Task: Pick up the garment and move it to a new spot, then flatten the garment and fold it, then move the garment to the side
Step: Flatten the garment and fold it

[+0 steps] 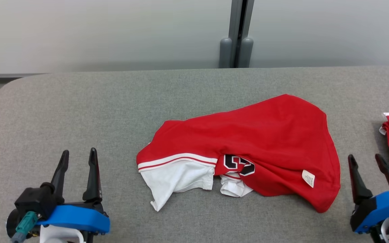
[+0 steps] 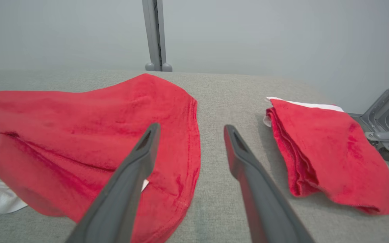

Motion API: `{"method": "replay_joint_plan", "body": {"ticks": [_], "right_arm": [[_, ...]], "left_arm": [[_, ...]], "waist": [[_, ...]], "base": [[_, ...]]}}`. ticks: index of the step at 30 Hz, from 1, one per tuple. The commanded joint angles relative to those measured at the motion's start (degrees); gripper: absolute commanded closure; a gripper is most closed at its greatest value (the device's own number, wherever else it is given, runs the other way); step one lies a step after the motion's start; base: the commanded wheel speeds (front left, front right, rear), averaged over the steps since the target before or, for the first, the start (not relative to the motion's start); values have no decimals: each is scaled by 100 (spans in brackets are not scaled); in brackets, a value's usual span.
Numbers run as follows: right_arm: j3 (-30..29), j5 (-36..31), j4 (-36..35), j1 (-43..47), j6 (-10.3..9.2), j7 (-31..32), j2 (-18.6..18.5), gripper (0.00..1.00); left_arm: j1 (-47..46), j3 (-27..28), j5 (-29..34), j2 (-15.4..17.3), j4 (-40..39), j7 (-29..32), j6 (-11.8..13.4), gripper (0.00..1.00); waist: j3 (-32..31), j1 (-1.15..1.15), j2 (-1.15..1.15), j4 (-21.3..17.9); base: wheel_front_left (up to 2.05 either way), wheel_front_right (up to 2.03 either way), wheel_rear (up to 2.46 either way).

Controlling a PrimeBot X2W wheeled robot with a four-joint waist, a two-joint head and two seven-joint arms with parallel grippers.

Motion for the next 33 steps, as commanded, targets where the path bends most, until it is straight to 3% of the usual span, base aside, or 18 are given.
{"method": "replay_joint_plan", "body": {"ticks": [1,11,22,33], "right_arm": [[18,1,-10,25,1,-82,67,0],[191,-85,-27,338,1,-657,426,0],[372,-63,36,320,1,-581,459,0],[445,71,191,258,1,-624,460,0]], "left_arm": [[72,-25,-10,-7,9,-36,16,0],[388,-66,-74,-166,169,-136,-1,0],[472,-228,13,-138,195,-74,-61,0],[257,-1146,-194,-424,909,987,-694,0]], "waist": [[-38,0,0,-12],[-360,0,0,-65],[-477,0,0,-122],[-183,0,0,-168]], "base": [[0,0,0],[0,0,0],[0,0,0],[0,0,0]]}}
